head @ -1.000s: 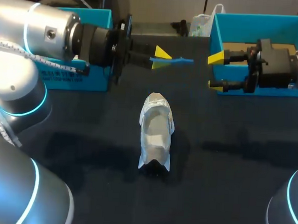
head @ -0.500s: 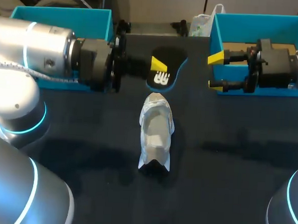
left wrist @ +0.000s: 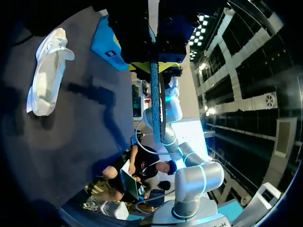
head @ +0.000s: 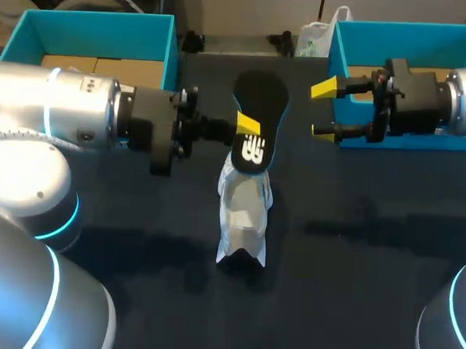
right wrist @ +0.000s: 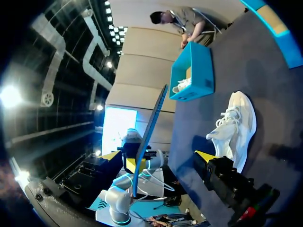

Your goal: Take the shoe out of the shoebox, open the shoe tongue, remove and reinsert the insole, then place the shoe into the shoebox

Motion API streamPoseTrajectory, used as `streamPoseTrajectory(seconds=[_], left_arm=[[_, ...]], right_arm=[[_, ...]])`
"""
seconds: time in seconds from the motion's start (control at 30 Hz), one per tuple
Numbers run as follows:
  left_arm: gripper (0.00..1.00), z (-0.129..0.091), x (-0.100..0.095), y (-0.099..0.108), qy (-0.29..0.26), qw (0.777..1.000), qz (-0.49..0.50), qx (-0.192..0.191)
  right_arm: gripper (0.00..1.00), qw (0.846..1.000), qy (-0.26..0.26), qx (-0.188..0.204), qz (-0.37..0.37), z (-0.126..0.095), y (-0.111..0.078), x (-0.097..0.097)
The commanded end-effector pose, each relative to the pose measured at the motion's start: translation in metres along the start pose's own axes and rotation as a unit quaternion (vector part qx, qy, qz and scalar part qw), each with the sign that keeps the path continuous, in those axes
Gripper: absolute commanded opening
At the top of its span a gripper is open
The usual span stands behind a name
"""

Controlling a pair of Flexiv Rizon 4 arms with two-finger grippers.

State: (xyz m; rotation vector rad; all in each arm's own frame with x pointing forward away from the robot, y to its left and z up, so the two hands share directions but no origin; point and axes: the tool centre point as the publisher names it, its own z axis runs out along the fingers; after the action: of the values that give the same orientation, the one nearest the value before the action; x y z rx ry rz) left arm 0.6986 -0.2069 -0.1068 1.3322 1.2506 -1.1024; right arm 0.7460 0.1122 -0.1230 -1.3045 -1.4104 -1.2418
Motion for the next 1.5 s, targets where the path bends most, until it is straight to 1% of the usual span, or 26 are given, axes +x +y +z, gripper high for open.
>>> streamPoseTrajectory(seconds=[0.03,0.27,0.3,0.33,0.37,0.43,0.47,0.5,0.53,0.57,0.6,0.77,0.8,0.9,0.97,1.03,1.1,1.13,1.17,1.33,1.37,1.4,1.43,1.5], left_arm=[[0.00,0.008,0.008,-0.002,-0.006,1.000,0.019,-0.008],[0.00,0.022,0.018,-0.001,-0.009,0.998,0.051,-0.017],[0.00,0.024,0.019,0.000,-0.010,0.998,0.051,-0.021],[0.00,0.026,0.020,0.000,-0.010,0.998,0.051,-0.021],[0.00,0.029,0.021,0.001,-0.009,0.998,0.055,-0.022],[0.00,0.033,0.022,0.001,-0.012,0.998,0.065,-0.024],[0.00,0.035,0.023,0.001,-0.011,0.997,0.068,-0.022],[0.00,0.038,0.023,0.001,-0.012,0.997,0.070,-0.026],[0.00,0.040,0.024,0.002,-0.012,0.997,0.077,-0.026],[0.00,0.042,0.024,0.002,-0.012,0.997,0.078,-0.025],[0.00,0.044,0.025,0.002,-0.015,0.997,0.074,-0.028],[0.00,0.050,0.024,0.001,-0.018,0.997,0.076,-0.030],[0.00,0.051,0.022,0.001,-0.024,0.996,0.073,-0.034],[0.00,0.052,0.020,0.002,-0.028,0.996,0.074,-0.038],[0.00,0.052,0.019,0.002,-0.030,0.996,0.076,-0.039],[0.00,0.052,0.018,0.002,-0.032,0.996,0.074,-0.040],[0.00,0.052,0.017,0.002,-0.034,0.996,0.074,-0.040],[0.00,0.052,0.017,0.001,-0.034,0.996,0.073,-0.039],[0.00,0.052,0.017,0.001,-0.035,0.996,0.071,-0.039],[0.00,0.049,0.017,-0.005,-0.033,0.997,0.059,-0.031],[0.28,0.047,0.017,-0.005,-0.030,0.998,0.056,-0.029],[0.51,0.044,0.019,-0.005,-0.027,0.998,0.055,-0.028],[0.98,0.042,0.020,-0.005,-0.024,0.998,0.054,-0.029],[1.00,0.036,0.024,-0.005,-0.017,0.998,0.045,-0.028]], right_arm=[[1.00,1.000,0.004,0.005,0.005,0.012,0.004,-0.002],[1.00,1.000,0.010,0.025,0.009,0.024,0.000,0.004],[0.96,1.000,0.010,0.026,0.009,0.026,-0.001,0.006],[0.94,1.000,0.010,0.027,0.009,0.026,-0.001,0.006],[0.87,0.999,0.010,0.029,0.009,0.027,-0.002,0.008],[0.83,0.999,0.012,0.030,0.009,0.029,-0.002,0.009],[0.77,0.999,0.013,0.032,0.009,0.030,-0.003,0.010],[0.61,0.999,0.013,0.032,0.009,0.031,-0.003,0.011],[0.54,0.999,0.014,0.033,0.008,0.032,-0.003,0.011],[0.50,0.999,0.015,0.034,0.009,0.033,-0.004,0.011],[0.48,0.999,0.015,0.034,0.009,0.034,-0.004,0.011],[0.46,0.999,0.018,0.037,0.011,0.037,-0.005,0.010],[0.44,0.999,0.019,0.038,0.012,0.037,-0.006,0.011],[0.42,0.999,0.020,0.038,0.012,0.037,-0.006,0.011],[0.36,0.999,0.020,0.039,0.013,0.037,-0.007,0.010],[0.24,0.999,0.019,0.038,0.014,0.037,-0.007,0.010],[0.16,0.999,0.019,0.038,0.014,0.037,-0.007,0.010],[0.11,0.999,0.019,0.037,0.014,0.037,-0.007,0.010],[0.00,0.999,0.019,0.037,0.014,0.036,-0.007,0.010],[0.00,0.999,0.019,0.034,0.015,0.036,-0.006,0.009],[0.00,0.999,0.019,0.033,0.016,0.035,-0.006,0.009],[0.00,0.999,0.019,0.033,0.017,0.035,-0.005,0.008],[0.00,0.999,0.019,0.032,0.018,0.035,-0.005,0.007],[0.00,0.999,0.019,0.032,0.020,0.034,-0.004,0.005]])
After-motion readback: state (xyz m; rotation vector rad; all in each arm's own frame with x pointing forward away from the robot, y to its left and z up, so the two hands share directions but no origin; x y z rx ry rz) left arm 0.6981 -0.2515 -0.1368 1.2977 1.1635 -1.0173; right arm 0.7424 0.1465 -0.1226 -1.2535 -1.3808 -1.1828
